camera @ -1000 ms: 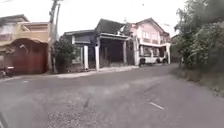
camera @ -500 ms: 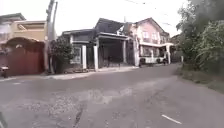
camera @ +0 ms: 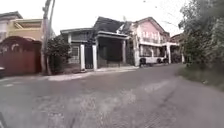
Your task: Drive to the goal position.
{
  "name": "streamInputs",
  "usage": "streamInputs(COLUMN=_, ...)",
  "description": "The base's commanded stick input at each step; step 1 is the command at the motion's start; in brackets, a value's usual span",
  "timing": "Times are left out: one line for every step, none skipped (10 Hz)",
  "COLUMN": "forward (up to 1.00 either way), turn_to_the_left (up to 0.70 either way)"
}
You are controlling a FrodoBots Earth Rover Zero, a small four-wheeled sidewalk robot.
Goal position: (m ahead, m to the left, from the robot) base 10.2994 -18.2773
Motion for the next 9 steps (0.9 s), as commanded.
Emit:
streamInputs(forward=0.7, turn_to_the_left=0.0)
streamInputs(forward=0.7, turn_to_the_left=0.0)
streamInputs(forward=0.7, turn_to_the_left=0.0)
streamInputs(forward=0.7, turn_to_the_left=0.0)
streamInputs(forward=0.7, turn_to_the_left=0.0)
streamInputs(forward=0.7, turn_to_the_left=0.0)
streamInputs(forward=0.7, turn_to_the_left=0.0)
streamInputs(forward=0.7, turn_to_the_left=0.0)
streamInputs(forward=0.7, turn_to_the_left=-0.01)
